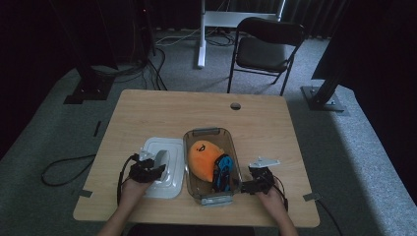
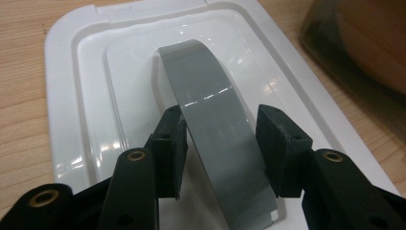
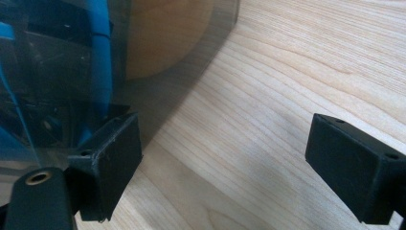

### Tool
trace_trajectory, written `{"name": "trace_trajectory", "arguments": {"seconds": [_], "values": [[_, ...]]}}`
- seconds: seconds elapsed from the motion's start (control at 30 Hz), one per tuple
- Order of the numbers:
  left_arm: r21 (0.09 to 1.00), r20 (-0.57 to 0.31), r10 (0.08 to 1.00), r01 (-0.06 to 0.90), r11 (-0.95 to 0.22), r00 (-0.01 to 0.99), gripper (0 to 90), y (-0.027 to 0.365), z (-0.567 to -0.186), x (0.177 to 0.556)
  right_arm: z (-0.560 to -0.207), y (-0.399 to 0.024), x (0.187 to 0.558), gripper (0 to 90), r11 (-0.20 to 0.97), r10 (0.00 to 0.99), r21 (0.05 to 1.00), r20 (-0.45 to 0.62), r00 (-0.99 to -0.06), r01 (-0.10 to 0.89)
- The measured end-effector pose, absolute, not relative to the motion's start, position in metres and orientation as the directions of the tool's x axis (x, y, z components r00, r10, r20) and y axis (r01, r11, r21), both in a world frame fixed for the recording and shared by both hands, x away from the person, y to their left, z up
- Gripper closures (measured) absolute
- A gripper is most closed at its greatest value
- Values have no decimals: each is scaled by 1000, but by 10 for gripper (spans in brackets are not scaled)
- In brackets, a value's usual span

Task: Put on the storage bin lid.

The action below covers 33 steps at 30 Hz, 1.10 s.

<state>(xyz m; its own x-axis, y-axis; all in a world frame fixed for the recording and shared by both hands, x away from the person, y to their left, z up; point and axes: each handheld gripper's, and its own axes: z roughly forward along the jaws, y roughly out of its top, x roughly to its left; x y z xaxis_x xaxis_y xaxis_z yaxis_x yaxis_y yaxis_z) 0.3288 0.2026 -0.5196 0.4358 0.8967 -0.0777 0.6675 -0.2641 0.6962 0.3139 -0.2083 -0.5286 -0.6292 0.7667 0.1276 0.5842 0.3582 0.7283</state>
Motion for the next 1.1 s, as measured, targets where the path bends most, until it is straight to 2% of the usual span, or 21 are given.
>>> {"name": "trace_trajectory", "arguments": {"seconds": [0.27, 0.6, 1.1], "values": [[728, -78, 915, 650, -219, 396, 669, 210, -517, 327, -529, -208, 314, 117, 362, 766, 723, 130, -630, 589], [749, -59, 929, 631, -201, 366, 674, 225, -507, 325, -529, -208, 314, 118, 361, 765, 726, 128, -631, 585], [811, -68, 933, 565, -155, 354, 675, 255, -464, 310, -530, -198, 311, 118, 376, 751, 728, 122, -649, 573]]}}
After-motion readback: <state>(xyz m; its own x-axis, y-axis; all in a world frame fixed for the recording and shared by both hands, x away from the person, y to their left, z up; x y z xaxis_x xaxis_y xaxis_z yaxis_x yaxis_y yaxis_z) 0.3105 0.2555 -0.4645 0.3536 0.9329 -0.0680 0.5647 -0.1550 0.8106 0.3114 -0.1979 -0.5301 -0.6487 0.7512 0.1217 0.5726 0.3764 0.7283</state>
